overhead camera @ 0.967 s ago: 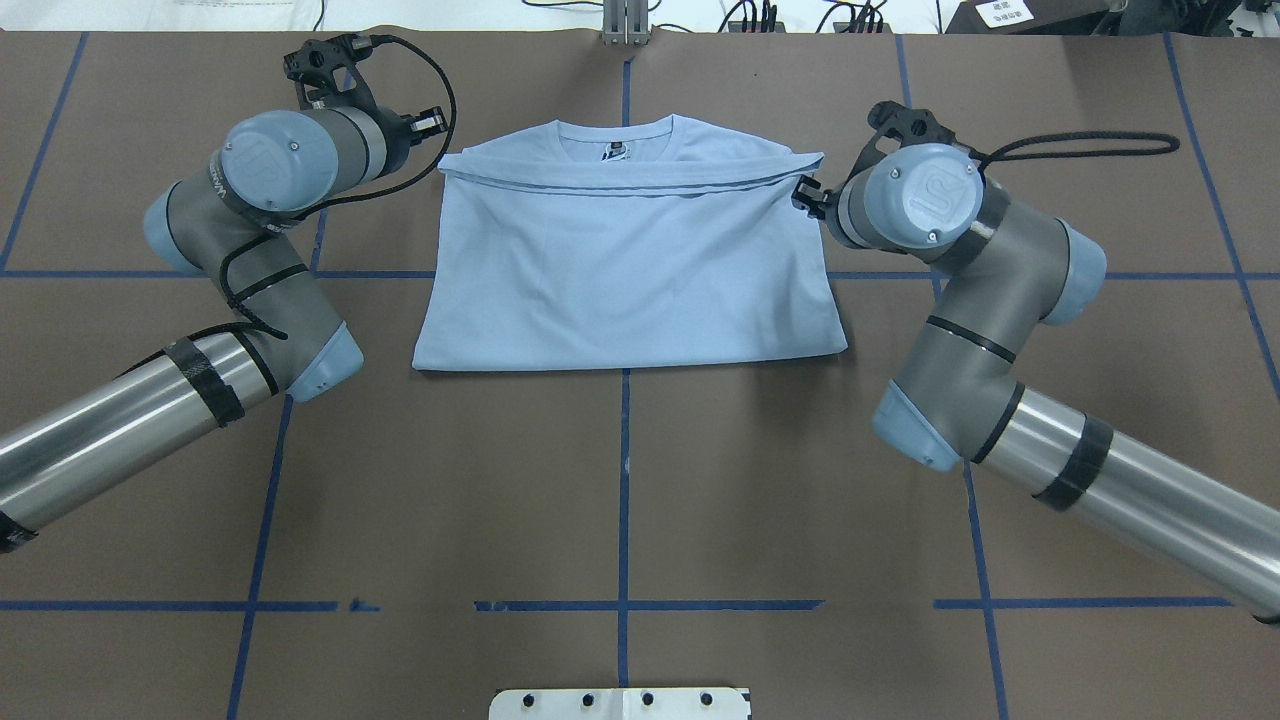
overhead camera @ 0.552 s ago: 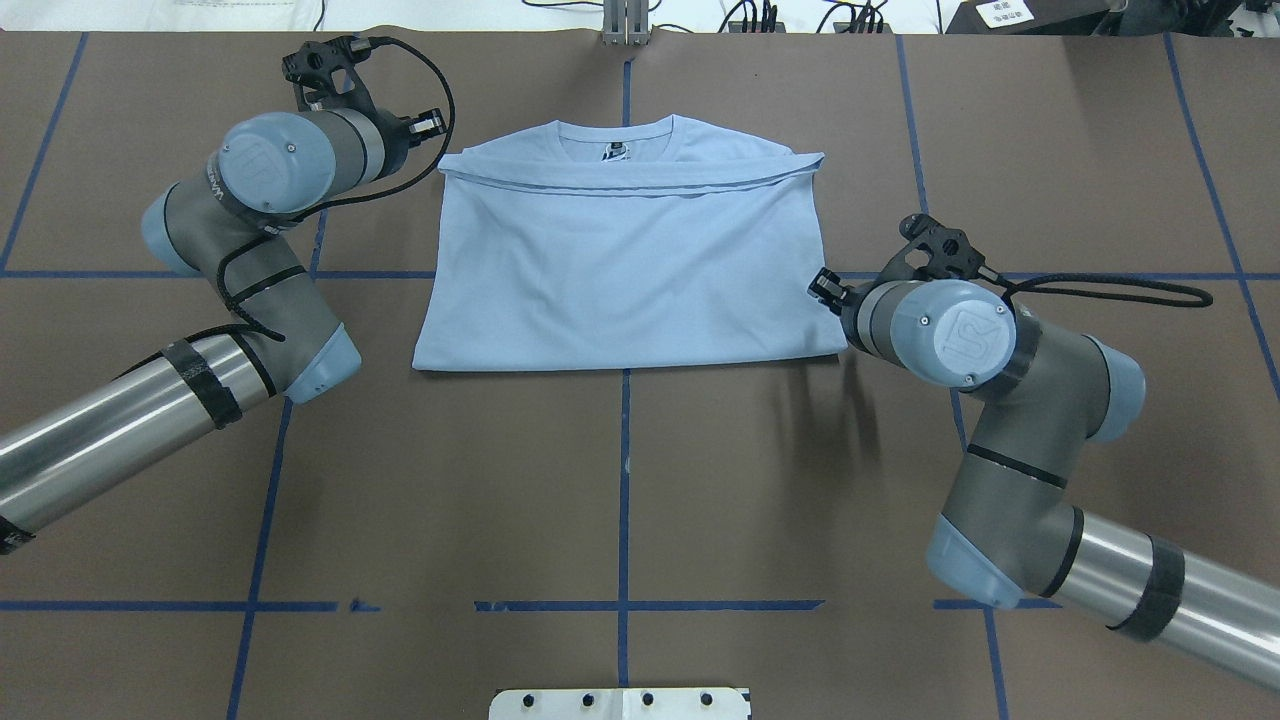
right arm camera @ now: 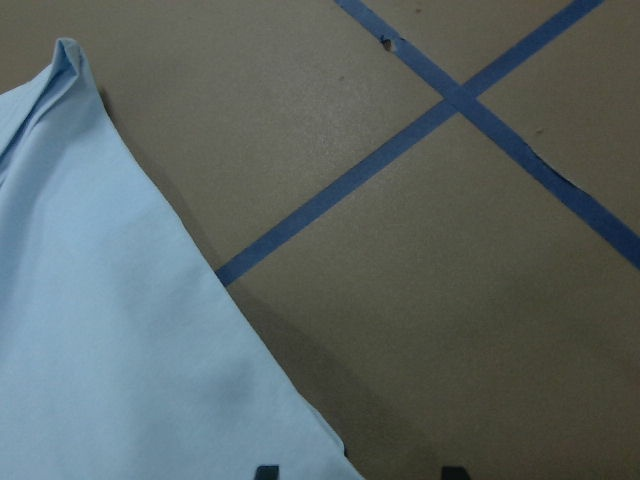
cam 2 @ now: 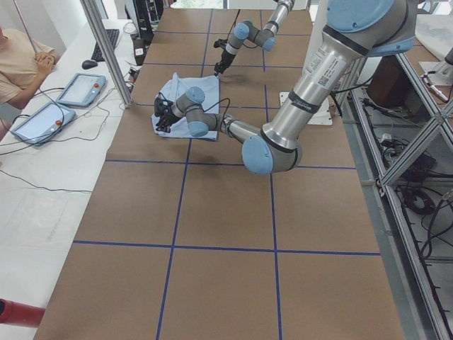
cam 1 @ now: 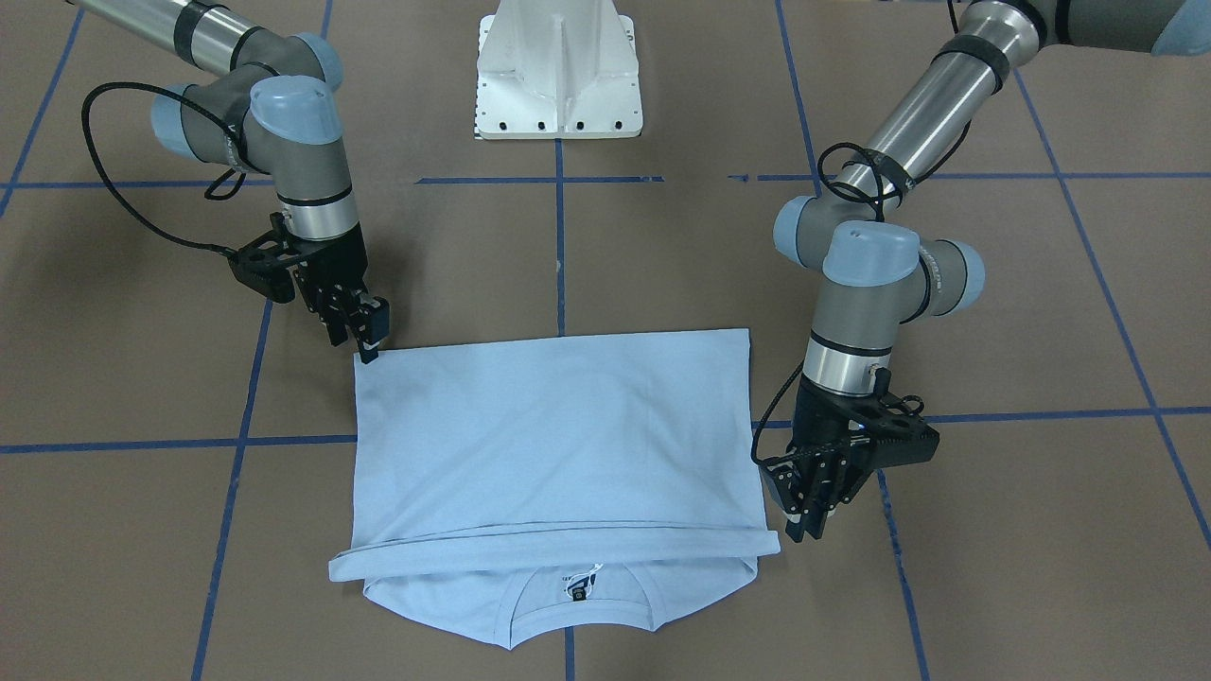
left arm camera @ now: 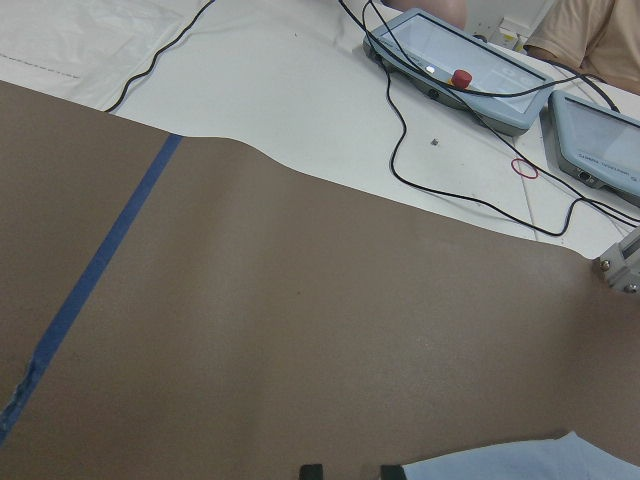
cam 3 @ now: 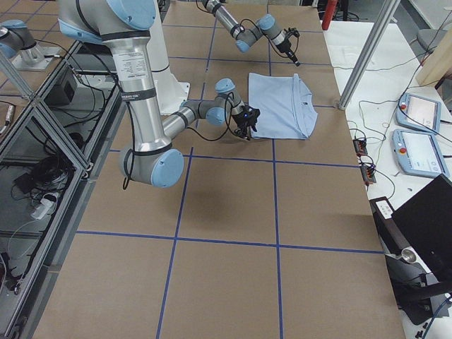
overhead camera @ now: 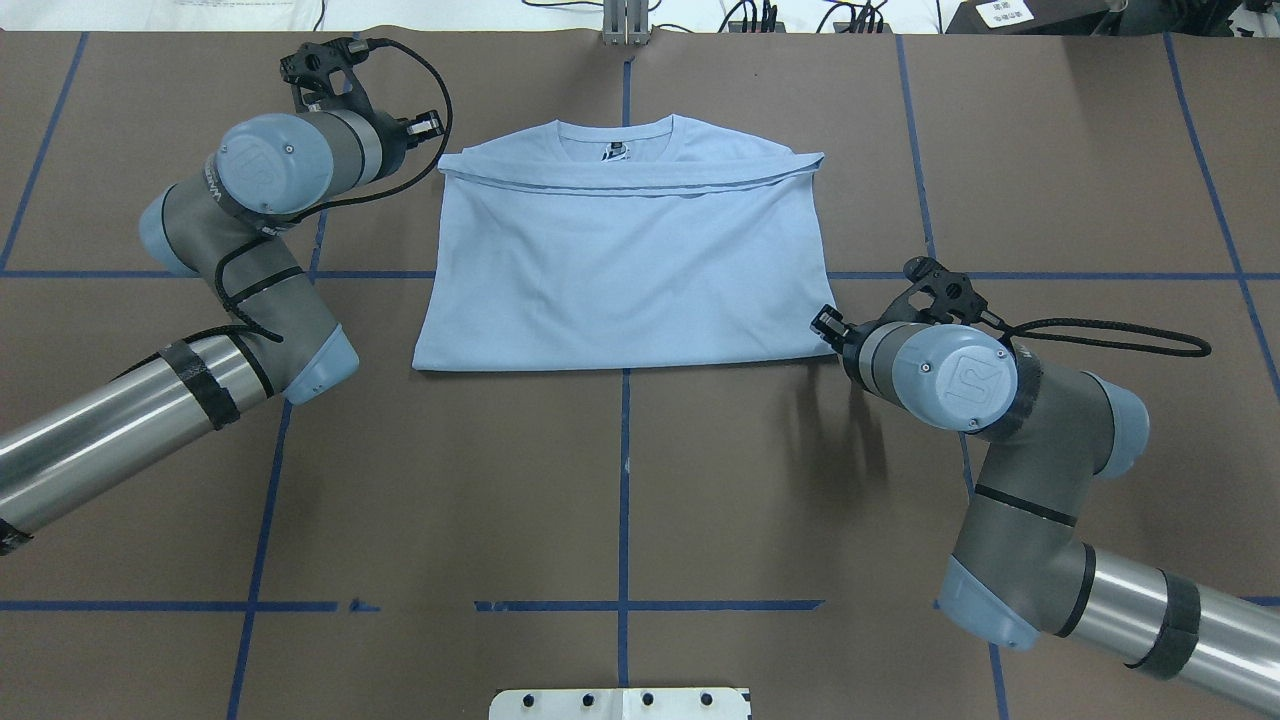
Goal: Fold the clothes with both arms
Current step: 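Move the right gripper down to the folded edge nearest the robot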
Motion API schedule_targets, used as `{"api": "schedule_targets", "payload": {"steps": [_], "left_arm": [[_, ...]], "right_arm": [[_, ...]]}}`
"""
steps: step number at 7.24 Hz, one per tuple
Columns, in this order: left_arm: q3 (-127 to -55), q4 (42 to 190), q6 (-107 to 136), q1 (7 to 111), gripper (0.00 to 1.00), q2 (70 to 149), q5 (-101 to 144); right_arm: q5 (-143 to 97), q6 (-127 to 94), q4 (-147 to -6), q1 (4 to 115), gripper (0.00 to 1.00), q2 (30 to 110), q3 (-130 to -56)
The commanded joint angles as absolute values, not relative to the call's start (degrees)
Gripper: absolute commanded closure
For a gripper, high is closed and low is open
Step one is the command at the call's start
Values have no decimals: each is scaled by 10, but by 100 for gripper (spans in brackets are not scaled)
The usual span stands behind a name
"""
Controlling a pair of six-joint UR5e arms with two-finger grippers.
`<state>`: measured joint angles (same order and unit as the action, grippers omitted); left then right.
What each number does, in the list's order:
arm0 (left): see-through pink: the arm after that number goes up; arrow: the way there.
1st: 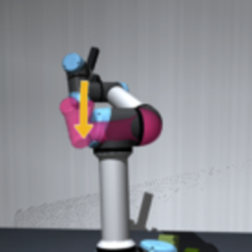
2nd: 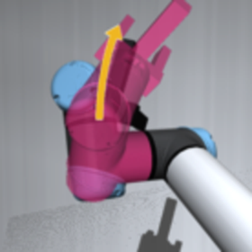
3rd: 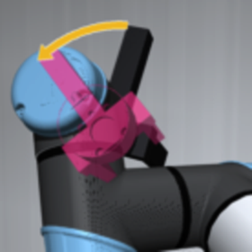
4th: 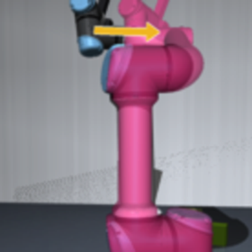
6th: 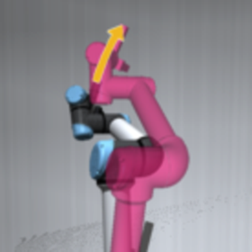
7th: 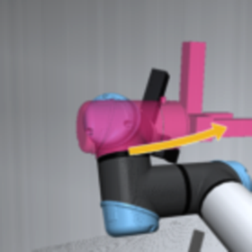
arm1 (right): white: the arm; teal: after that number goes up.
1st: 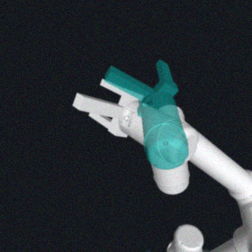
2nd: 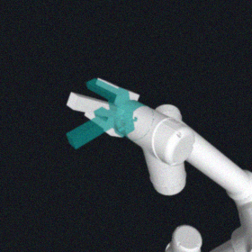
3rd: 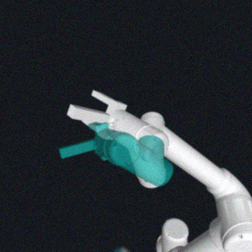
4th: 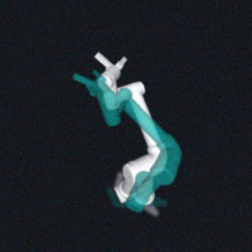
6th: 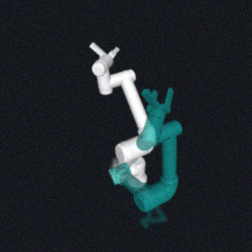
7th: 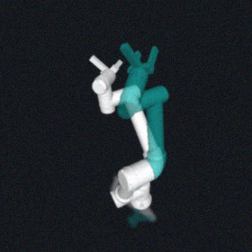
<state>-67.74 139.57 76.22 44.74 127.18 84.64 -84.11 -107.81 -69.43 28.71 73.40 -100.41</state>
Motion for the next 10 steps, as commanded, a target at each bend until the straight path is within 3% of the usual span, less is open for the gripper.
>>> {"api": "schedule_targets", "payload": {"steps": [1, 4, 6, 10], "left_arm": [[-677, 1396, 763, 447, 68, 1271, 846], [-677, 1395, 763, 446, 68, 1270, 846], [-677, 1395, 763, 446, 68, 1270, 846], [-676, 1396, 763, 446, 68, 1270, 846]], "right_arm": [[-841, -1074, -694, 286, 39, 732, -996], [-840, -1076, -694, 290, 44, 717, -976], [-841, -1079, -694, 291, 100, 709, -977], [-847, -1073, -697, 302, 100, 718, -1012]]}}
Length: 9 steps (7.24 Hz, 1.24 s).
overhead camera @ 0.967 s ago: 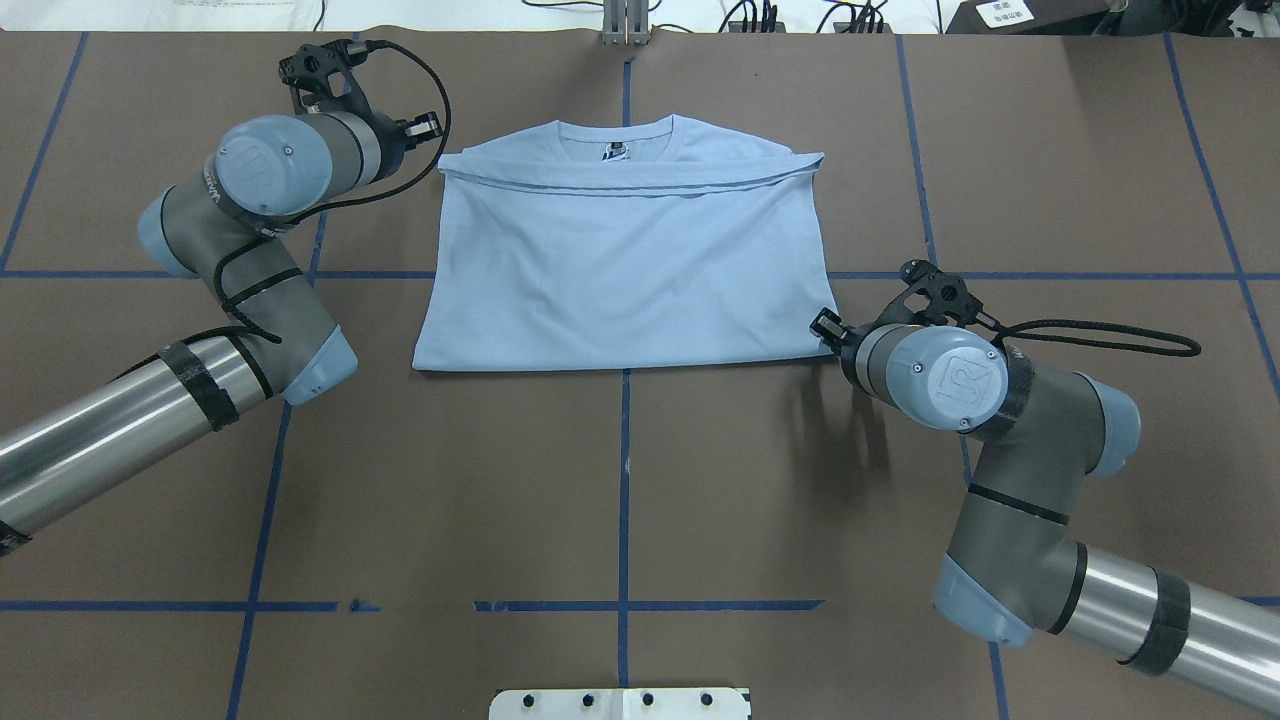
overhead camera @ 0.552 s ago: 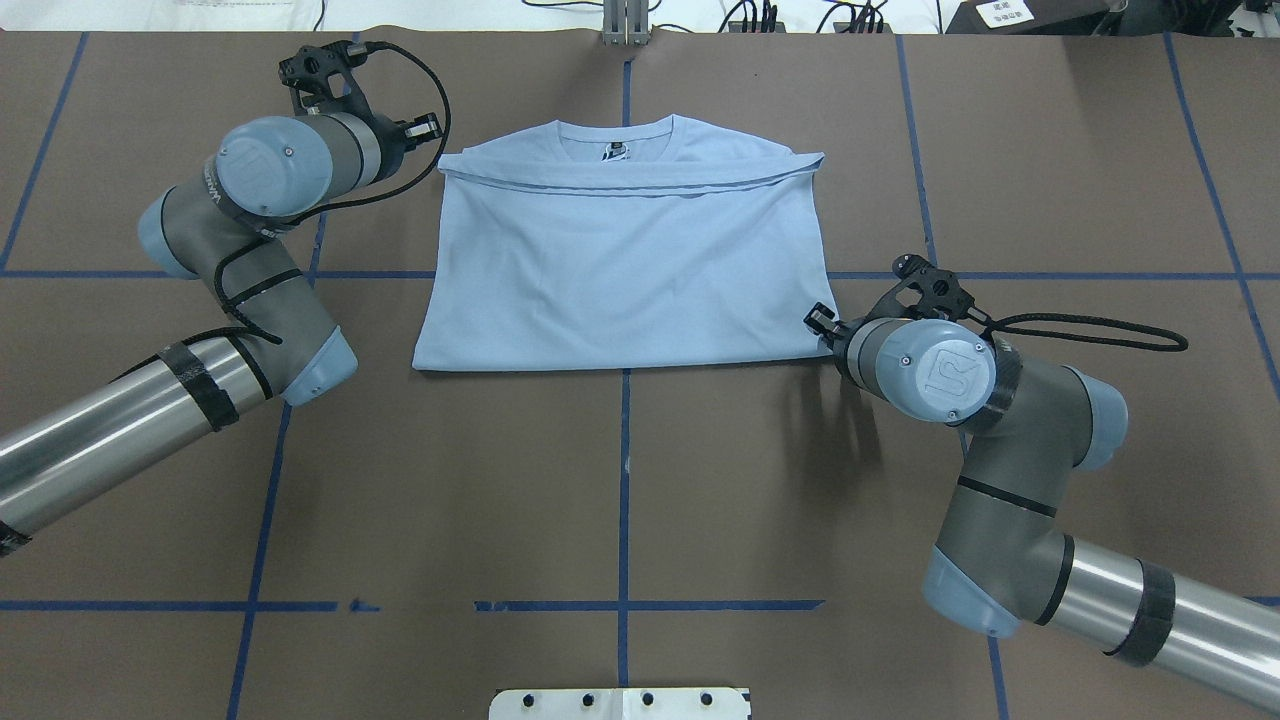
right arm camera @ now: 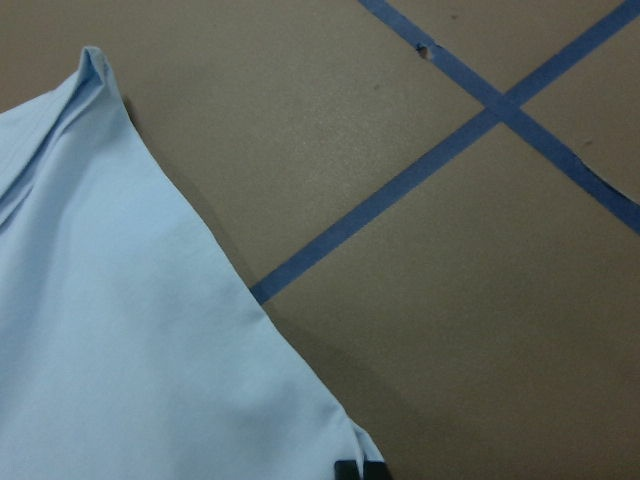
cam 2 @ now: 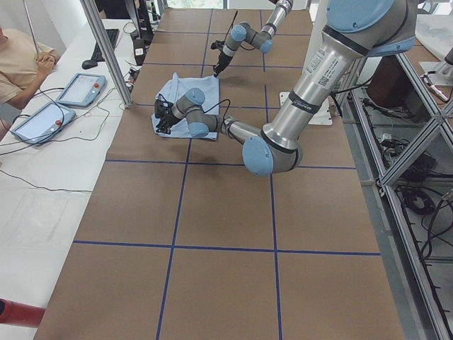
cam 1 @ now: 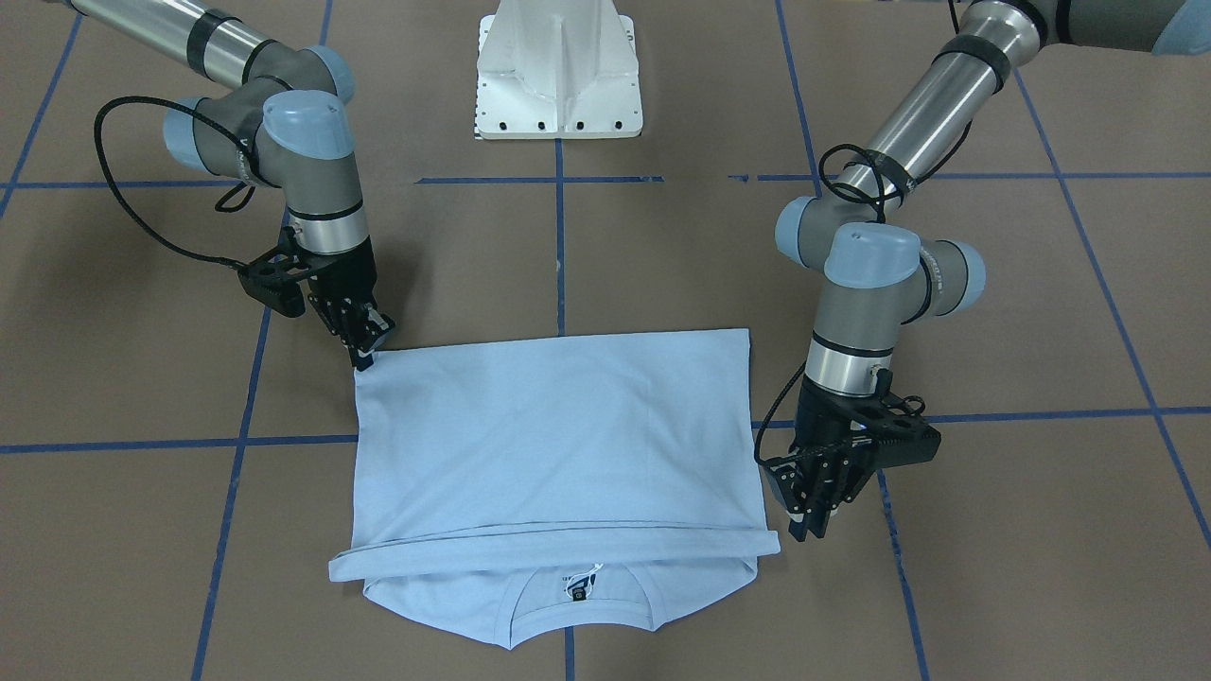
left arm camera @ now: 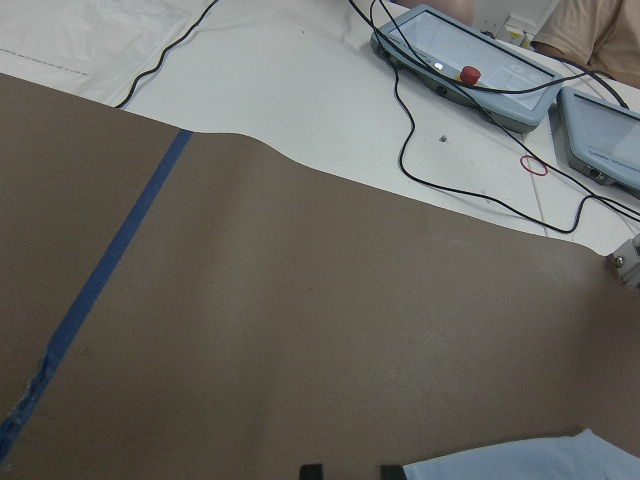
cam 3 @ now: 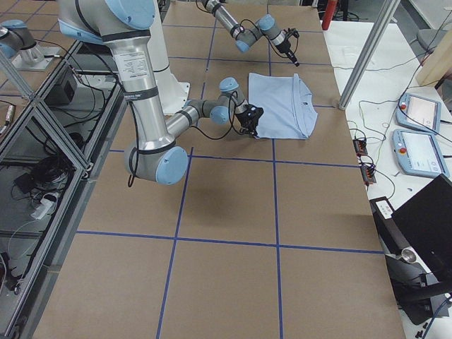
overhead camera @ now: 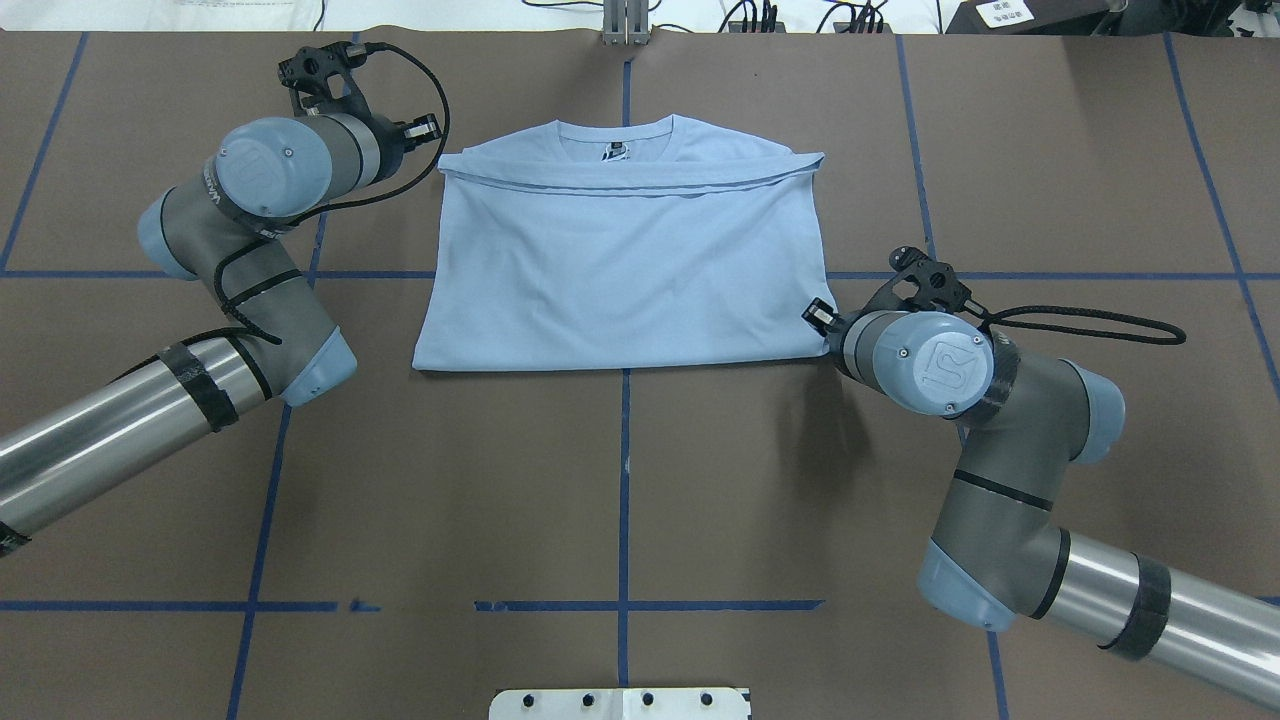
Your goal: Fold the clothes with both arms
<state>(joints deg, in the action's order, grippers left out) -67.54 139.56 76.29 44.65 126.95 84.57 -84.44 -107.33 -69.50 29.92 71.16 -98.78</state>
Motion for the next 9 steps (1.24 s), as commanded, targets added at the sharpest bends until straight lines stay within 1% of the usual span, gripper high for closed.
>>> {"api": "schedule_targets", "payload": {"steps": [1, 2, 3, 4, 5, 6, 7, 8, 9], "left_arm": [[-678, 1397, 763, 446, 68, 1271, 846], [-690, 1397, 764, 446, 68, 1271, 848], [-727, 1394, 764, 436, 68, 1269, 851], [-772, 1390, 766, 417, 60, 1250, 886], [-812, 1388, 770, 415, 46, 1233, 922], [-843, 1388, 771, 415, 45, 1210, 945], [-878, 1387, 771, 414, 46, 1196, 970], [-896, 1388, 771, 414, 46, 1194, 1024], [-913, 1390, 820, 408, 28, 1190, 1034]], "right_arm": [[-857, -1078, -711, 269, 100, 770, -1089], [-854, -1086, -730, 213, 100, 842, -1173], [-851, -1125, -773, 150, 100, 887, -1235], [-849, -1170, -830, 87, 100, 894, -1277], [-837, -1224, -867, 32, 100, 894, -1316], [-833, -1242, -887, -37, 100, 917, -1358], [-827, -1245, -890, -77, 100, 918, -1363], [-818, -1245, -892, -106, 100, 921, -1364], [-771, -1245, -896, -113, 1, 923, -1354]]}}
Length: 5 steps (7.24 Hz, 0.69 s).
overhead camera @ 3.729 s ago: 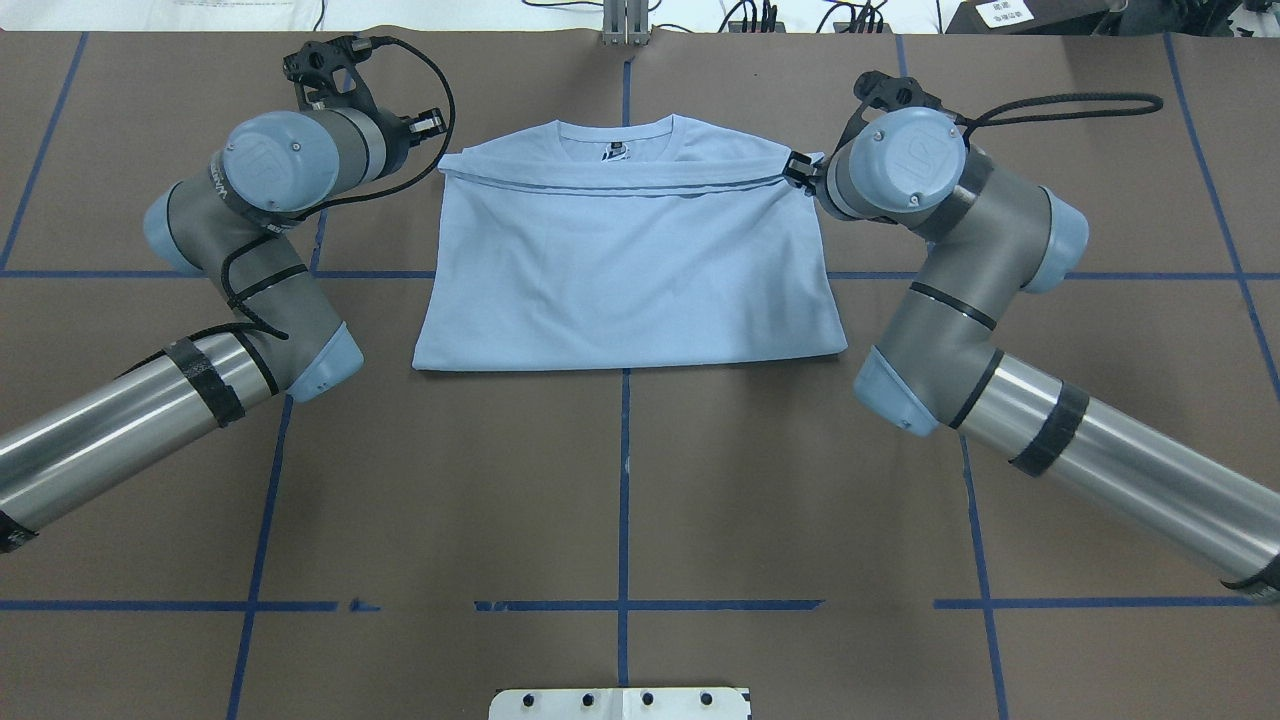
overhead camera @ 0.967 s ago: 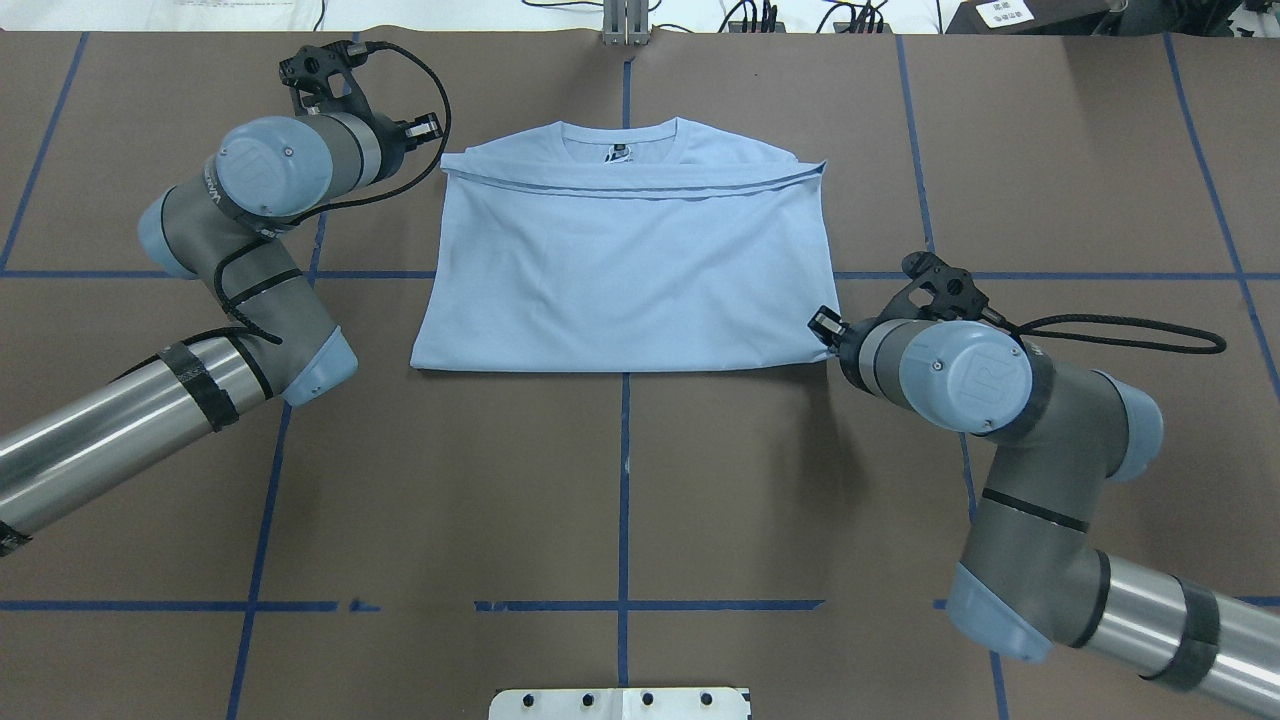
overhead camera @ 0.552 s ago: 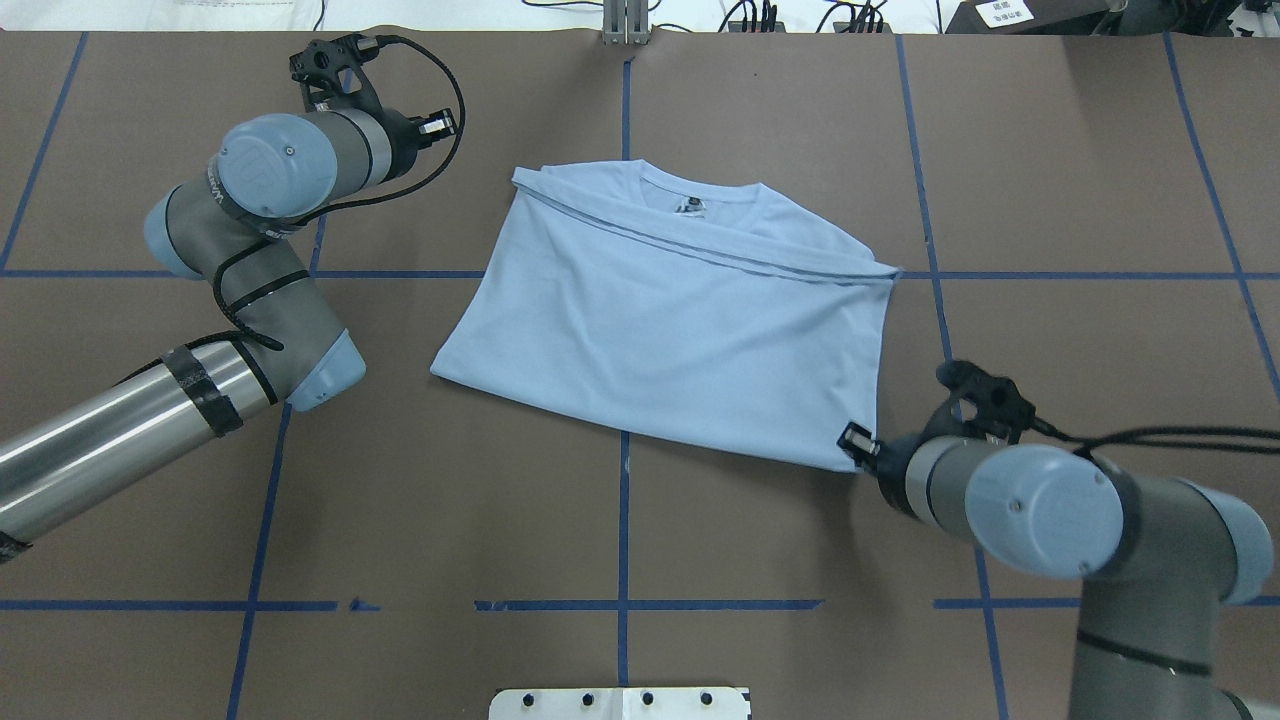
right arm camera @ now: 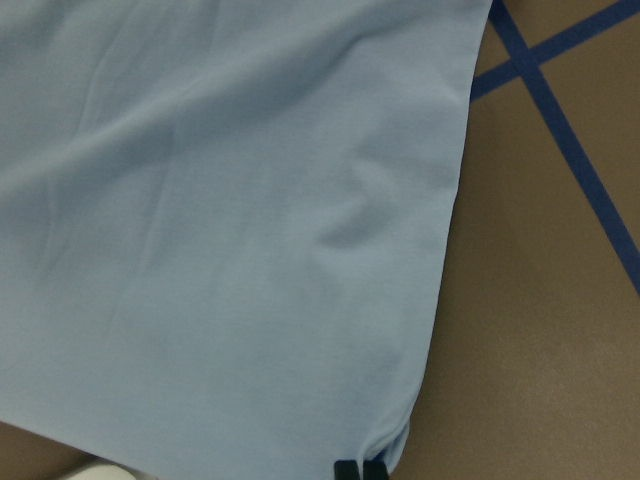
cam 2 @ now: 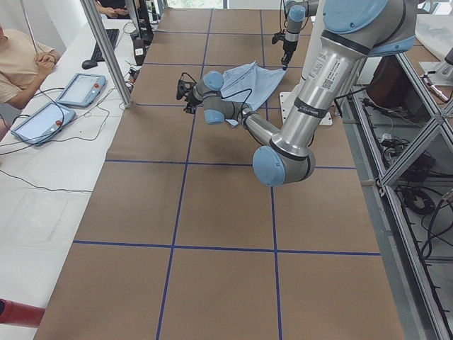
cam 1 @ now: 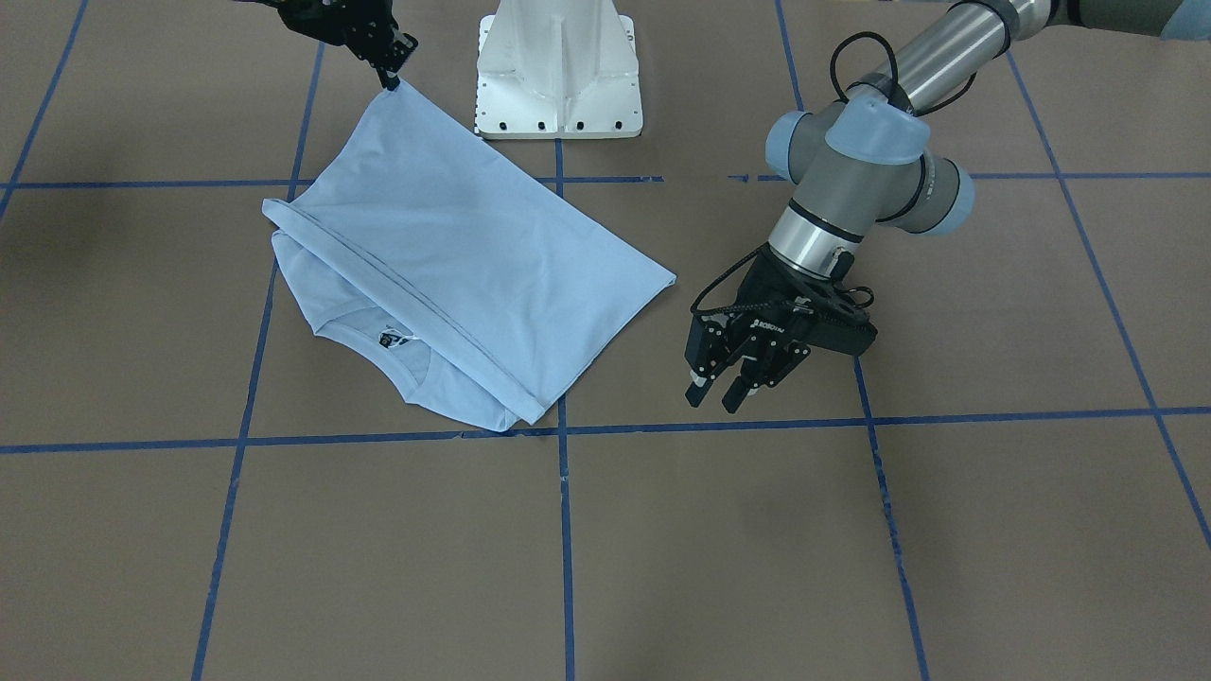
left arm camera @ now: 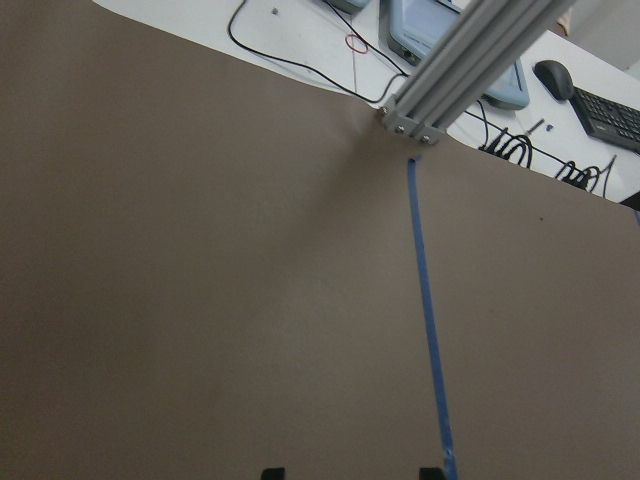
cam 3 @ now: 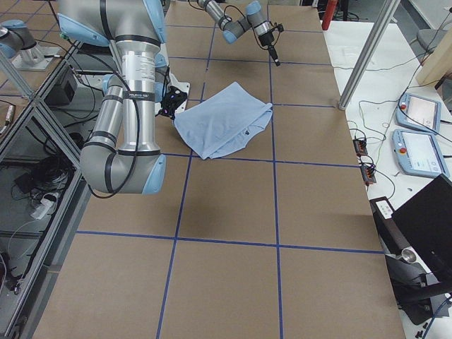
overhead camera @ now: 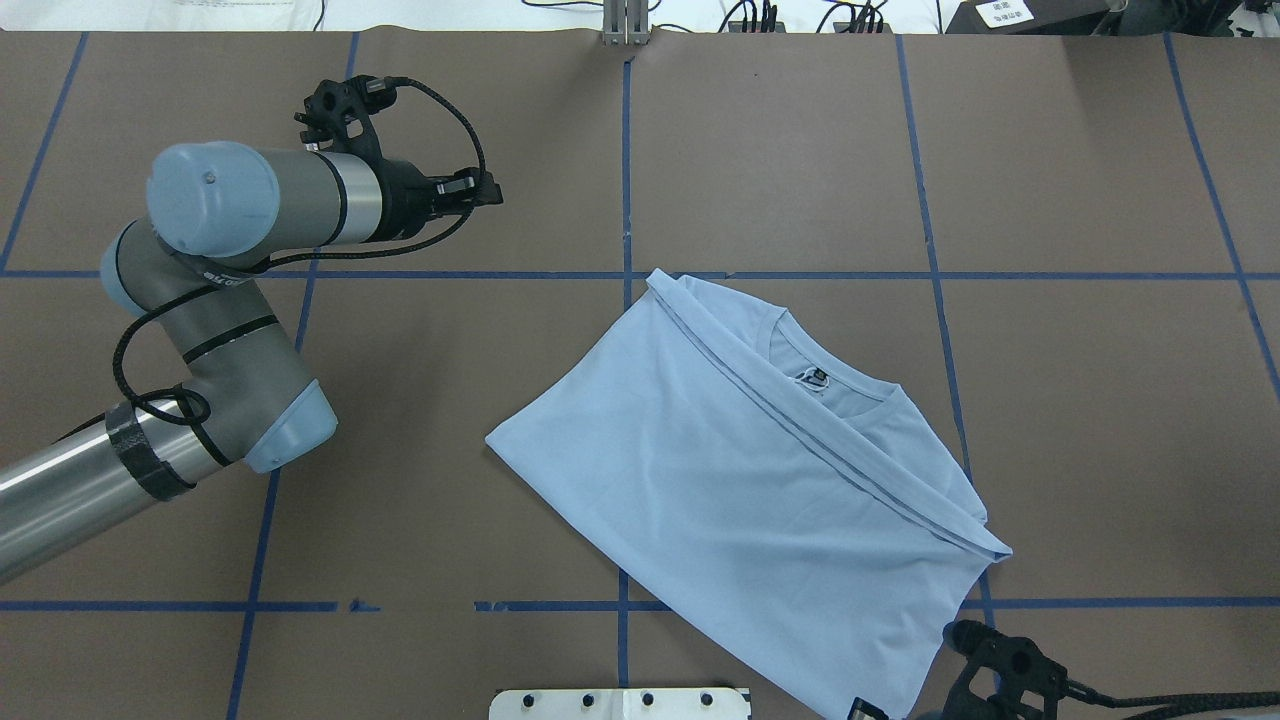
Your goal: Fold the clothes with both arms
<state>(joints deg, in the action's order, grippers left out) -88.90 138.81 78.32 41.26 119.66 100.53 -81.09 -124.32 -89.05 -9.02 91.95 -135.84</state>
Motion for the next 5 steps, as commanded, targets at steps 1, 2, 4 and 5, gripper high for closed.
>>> {"api": "schedule_targets", "payload": {"steps": [1, 2, 4, 5], "left_arm": [[-949, 1390, 886, 361, 0, 1173, 1025], [-965, 1389, 923, 344, 0, 1162, 1013], [-1017, 1246, 990, 286, 7, 1168, 1026], [-1026, 1182, 991, 268, 8, 1167, 1011]], "right_arm": [[-747, -1244, -896, -78, 0, 918, -1356], [-747, -1235, -892, -21, 0, 899, -1355], [-765, -1175, -891, 97, 0, 835, -1347], [-779, -1116, -890, 151, 0, 805, -1314]]}}
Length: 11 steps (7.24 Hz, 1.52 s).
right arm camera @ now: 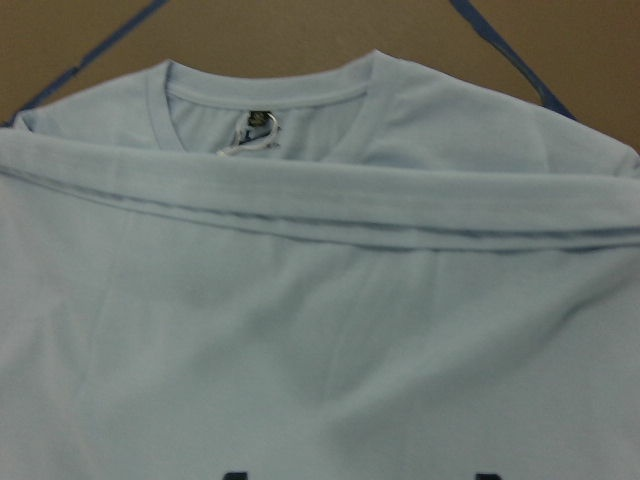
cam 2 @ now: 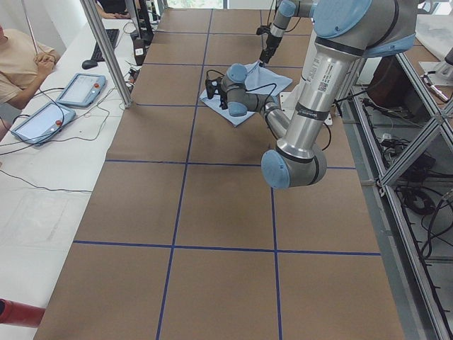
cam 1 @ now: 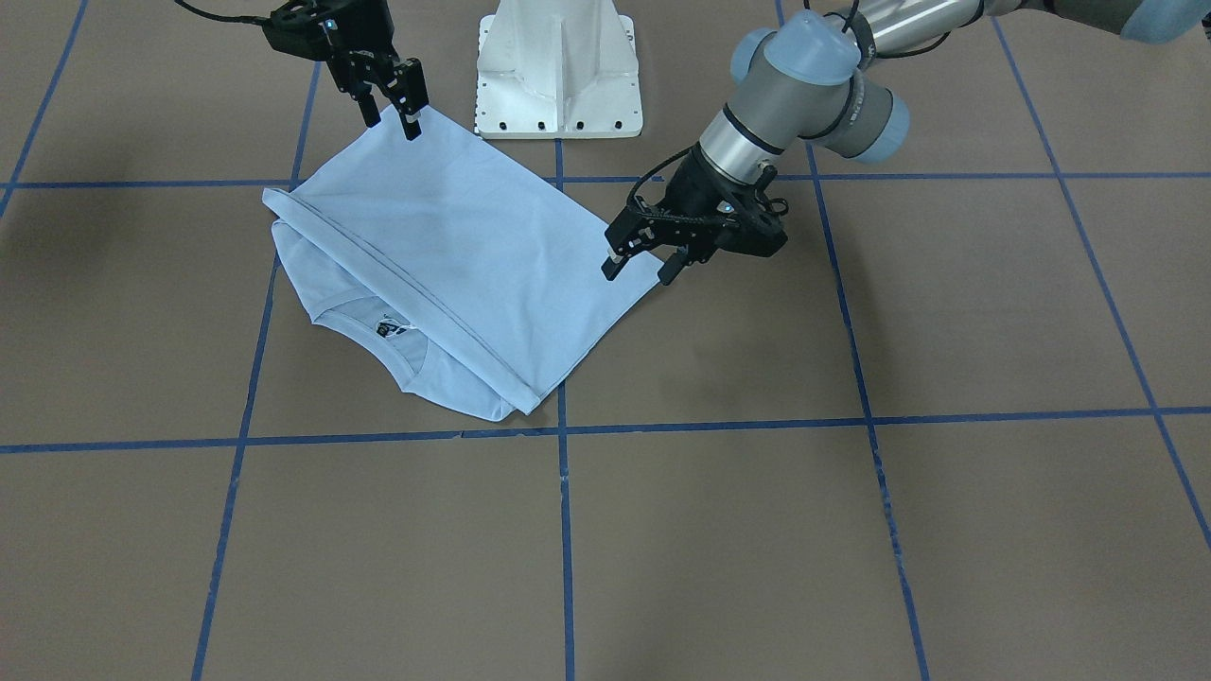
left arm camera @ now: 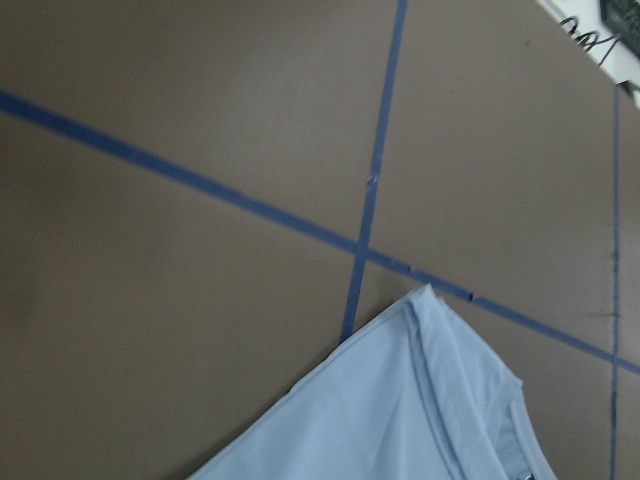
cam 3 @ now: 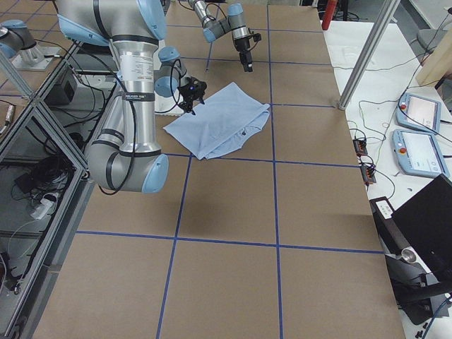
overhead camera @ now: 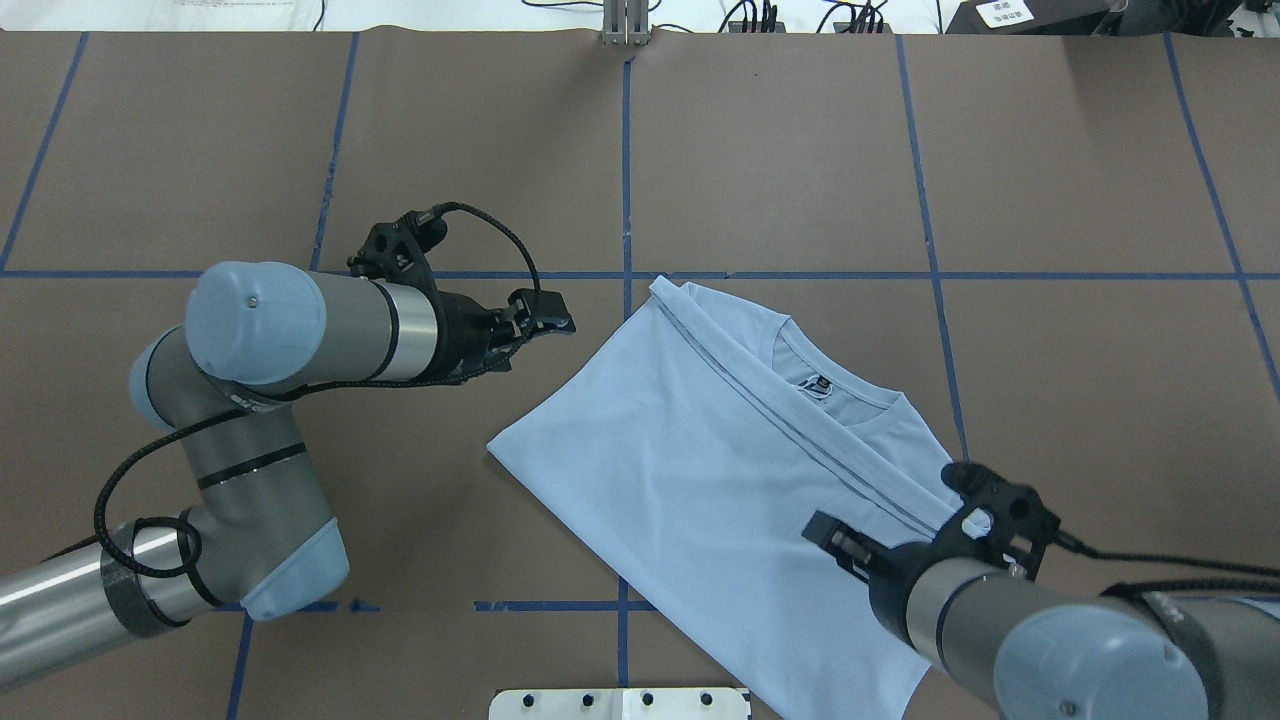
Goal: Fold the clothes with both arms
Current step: 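Grasp the shirt with both grippers and rotate it upright on the table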
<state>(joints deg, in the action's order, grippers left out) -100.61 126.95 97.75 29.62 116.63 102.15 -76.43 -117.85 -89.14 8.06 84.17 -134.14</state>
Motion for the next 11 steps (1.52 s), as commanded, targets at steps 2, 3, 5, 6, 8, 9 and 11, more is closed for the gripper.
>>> {"api": "schedule_targets", "payload": {"steps": [2, 3, 5, 6, 8, 9, 11], "left_arm": [[-1024, 1104, 991, 246, 13, 1160, 1000], [-1022, 1087, 992, 240, 17, 1161, 1000], [-992, 1087, 989, 223, 29, 1165, 966], [-990, 1088, 986, 223, 32, 1168, 964], [-989, 1087, 986, 223, 59, 1166, 964], [-984, 1087, 984, 223, 95, 1165, 963], [-985, 1085, 968, 238, 100, 1163, 960]], "right_arm": [[-789, -1074, -883, 201, 0, 784, -1252], [-789, -1057, -873, 210, 0, 767, -1222], [-790, -1056, -823, 214, 0, 767, -1177], [-790, -1056, -819, 213, 0, 767, -1170], [-790, -1056, -818, 216, 0, 767, -1169], [-790, -1055, -818, 215, 0, 766, -1166], [-790, -1054, -817, 221, 0, 766, -1167]]}}
